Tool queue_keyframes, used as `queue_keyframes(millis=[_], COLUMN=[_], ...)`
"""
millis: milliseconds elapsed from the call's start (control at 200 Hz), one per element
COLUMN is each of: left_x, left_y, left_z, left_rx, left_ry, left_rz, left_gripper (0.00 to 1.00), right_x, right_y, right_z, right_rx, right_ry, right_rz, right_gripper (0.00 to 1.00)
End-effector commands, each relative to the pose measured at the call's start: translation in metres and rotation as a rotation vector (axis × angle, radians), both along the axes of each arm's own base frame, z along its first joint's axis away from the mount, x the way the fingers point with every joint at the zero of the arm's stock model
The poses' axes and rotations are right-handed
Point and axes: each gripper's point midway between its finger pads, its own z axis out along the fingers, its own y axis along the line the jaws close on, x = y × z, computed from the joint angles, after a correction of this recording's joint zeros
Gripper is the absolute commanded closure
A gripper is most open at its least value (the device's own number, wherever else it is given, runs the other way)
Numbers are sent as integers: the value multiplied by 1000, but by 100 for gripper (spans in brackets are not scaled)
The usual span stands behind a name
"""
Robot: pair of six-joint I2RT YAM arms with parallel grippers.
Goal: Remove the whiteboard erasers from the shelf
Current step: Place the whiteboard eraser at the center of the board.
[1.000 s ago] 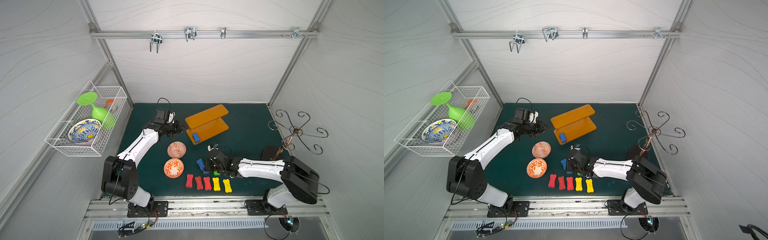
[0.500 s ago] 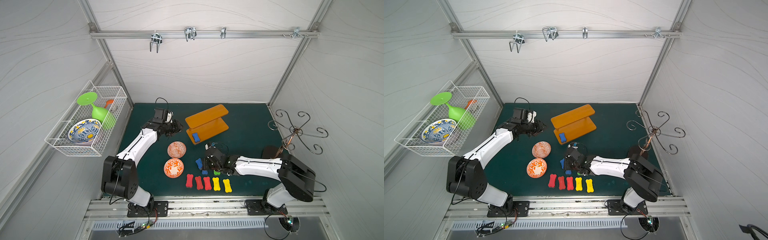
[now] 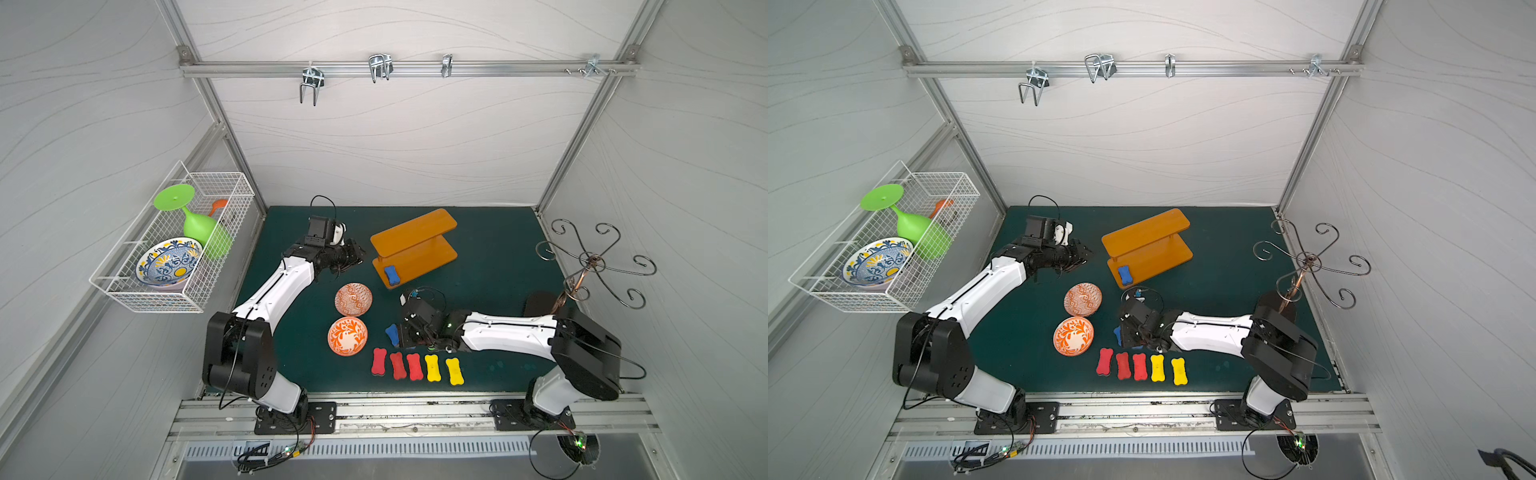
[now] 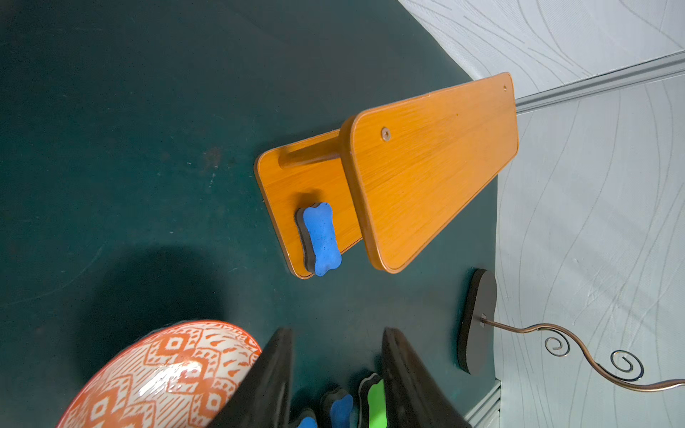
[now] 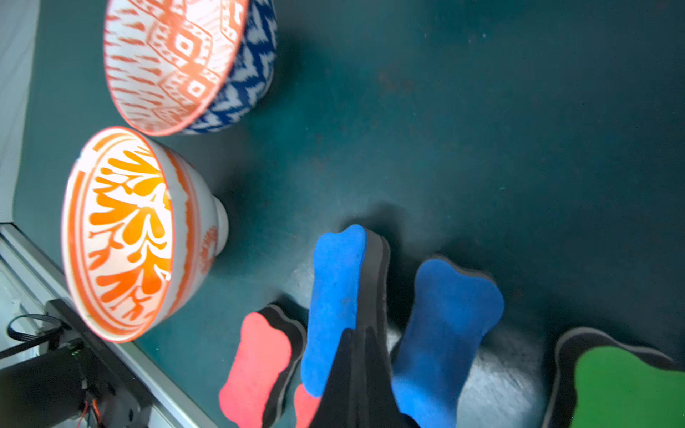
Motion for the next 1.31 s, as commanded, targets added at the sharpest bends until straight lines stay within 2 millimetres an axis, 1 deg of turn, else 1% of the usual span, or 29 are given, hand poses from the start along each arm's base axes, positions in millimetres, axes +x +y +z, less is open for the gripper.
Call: queue_keyframes(millis=[0, 105, 200, 230, 300, 400, 525, 600, 705, 850, 1075, 1200, 1300], left_x=[4, 5, 5, 5, 5, 6, 5, 6, 6, 8, 9, 9, 9], left_y=[0, 1, 2, 2, 3, 4, 5, 6, 7, 10, 12, 13, 12], left_z=[6, 6, 6, 6, 7, 7, 8, 8, 8, 7, 7, 8, 8], left_rx=[-6, -6, -6, -7, -7, -8, -5, -5, -6, -9, -11, -12, -12], left_ry=[-32, -33, -32, -32, -35, -37, -41, -40, -40, -38, -38, -40, -41], left_rz=[-14, -11, -10, -9, -7, -4, -1, 2, 5, 13, 19, 21, 20], left_gripper=[57, 57, 57, 57, 57, 57, 57, 57, 57, 57, 57, 57, 57], right_x=[-12, -15, -18, -18, -17, -12, -5, -1, 1, -3, -12, -13, -12], right_y=[-8, -12, -14, -14, -11, -9, -9, -8, -4, 5, 14, 15, 14], right_z=[-12, -14, -13, -12, -8, -4, 5, 9, 12, 12, -4, -15, -19], right_rx=[-62, -77, -85, -90, -97, -136, -183, -205, -231, -276, -370, -425, -440], right_ry=[42, 54, 55, 49, 24, -32, -125, -168, -218, -259, -275, -264, -260], right_rz=[39, 49, 71, 81, 126, 198, 280, 327, 388, 467, 549, 566, 568], right_gripper=[96, 94, 88, 85, 74, 60, 47, 42, 37, 32, 25, 24, 24])
